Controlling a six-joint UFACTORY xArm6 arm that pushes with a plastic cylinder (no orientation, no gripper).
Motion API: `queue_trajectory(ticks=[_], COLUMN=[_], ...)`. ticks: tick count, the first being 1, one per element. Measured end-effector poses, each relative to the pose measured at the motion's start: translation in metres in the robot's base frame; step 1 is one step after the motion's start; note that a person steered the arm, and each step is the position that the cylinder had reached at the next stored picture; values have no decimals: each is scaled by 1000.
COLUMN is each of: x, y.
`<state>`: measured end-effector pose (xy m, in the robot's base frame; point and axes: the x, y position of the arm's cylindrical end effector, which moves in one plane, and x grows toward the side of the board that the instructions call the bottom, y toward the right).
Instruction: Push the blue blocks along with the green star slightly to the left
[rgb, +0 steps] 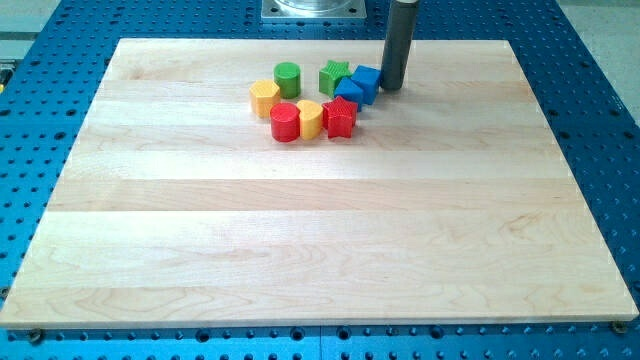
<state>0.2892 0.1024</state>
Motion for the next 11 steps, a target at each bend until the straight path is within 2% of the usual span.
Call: queue_trajectory(ticks=[2,3,5,6,7,8,9,10,11], x=[-23,-7,3,6,-4,-32,-66,-66,-47], y=[-26,31,-35,-45,-5,-5,-41,-113,-167])
